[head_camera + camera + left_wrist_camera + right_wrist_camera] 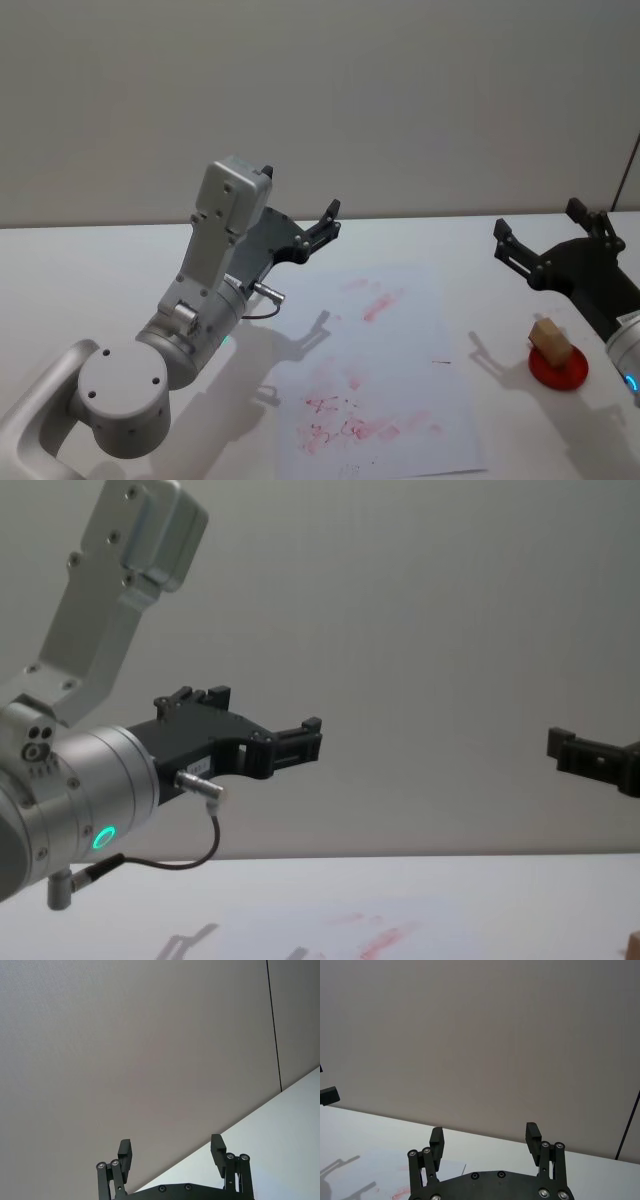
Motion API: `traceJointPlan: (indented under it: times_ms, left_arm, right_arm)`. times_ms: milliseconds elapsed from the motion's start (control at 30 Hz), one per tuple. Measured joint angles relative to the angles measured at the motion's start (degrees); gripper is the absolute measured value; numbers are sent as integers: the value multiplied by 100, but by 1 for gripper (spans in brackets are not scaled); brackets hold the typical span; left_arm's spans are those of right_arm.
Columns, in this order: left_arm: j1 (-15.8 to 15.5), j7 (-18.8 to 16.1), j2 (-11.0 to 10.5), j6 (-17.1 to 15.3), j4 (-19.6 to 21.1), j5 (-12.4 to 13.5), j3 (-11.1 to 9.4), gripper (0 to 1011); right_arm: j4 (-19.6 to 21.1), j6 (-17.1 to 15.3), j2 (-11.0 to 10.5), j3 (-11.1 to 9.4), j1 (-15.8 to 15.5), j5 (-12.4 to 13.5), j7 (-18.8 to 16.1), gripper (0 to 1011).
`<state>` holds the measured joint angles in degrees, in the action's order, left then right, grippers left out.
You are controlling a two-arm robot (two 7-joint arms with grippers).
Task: Use the one hand to pick up the stamp and affix it onto the A4 paper.
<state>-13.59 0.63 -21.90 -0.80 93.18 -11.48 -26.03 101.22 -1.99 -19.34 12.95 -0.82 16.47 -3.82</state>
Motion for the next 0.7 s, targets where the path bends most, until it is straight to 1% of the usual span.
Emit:
traceJointPlan:
  times_ms: [700]
  left_arm:
    - [0,0,0,0,0,0,0,1001]
  right_arm:
    - [1,5,1,-1,-2,0,-1,1001]
